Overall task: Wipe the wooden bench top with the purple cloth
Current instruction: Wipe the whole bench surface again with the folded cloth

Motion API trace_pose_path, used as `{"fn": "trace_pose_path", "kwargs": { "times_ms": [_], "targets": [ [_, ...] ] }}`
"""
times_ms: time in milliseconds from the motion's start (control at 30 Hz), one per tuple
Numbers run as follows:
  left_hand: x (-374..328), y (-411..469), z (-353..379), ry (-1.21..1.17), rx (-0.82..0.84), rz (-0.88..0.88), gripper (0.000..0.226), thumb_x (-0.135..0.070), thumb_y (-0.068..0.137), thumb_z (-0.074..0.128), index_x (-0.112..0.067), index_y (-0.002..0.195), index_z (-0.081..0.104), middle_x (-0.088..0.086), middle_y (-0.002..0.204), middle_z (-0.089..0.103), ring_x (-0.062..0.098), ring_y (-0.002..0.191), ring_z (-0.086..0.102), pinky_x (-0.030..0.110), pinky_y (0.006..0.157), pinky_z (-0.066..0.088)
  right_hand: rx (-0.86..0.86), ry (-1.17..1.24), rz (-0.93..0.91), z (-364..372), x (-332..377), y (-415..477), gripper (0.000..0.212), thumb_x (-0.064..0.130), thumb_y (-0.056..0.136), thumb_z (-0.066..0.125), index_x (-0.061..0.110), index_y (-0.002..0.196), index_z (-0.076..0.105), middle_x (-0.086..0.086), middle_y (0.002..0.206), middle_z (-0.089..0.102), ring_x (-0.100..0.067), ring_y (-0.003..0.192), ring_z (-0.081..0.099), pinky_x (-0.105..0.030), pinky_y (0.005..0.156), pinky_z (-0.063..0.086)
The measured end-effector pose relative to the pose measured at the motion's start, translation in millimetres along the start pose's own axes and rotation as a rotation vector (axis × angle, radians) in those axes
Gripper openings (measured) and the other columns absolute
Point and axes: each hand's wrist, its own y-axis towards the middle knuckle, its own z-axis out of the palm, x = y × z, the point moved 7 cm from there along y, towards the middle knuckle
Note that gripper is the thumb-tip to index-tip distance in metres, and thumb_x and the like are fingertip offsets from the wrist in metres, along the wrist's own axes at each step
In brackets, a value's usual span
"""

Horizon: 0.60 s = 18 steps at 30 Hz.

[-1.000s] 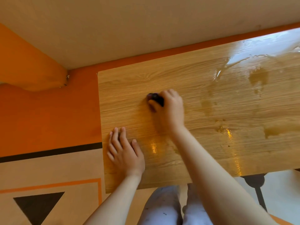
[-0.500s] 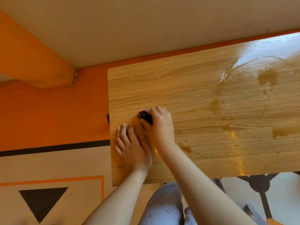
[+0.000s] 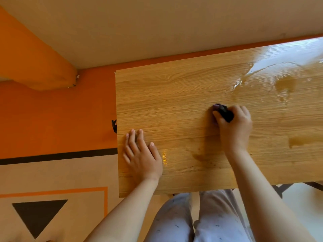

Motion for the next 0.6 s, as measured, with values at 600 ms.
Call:
{"fn": "trace_pose_path", "kwargs": {
  "times_ms": [600],
  "targets": [
    [-1,-1,-2,0.003,-0.003,0.006,0.054,-0.037,0.094,0.033,-0.016,0.142,0.043,0.006,0.152,0.037,0.026,0.143,0.025,0.045,0.112,0.017,0.039,0.001,-0.053,-8,-4,-6,0.027,0.026,0.076,0.074,0.004,0.083,0.060,-0.010,0.086,0.057,-0.029,0.083,0.053,-0.034,0.073,0.040]
  ]
}}
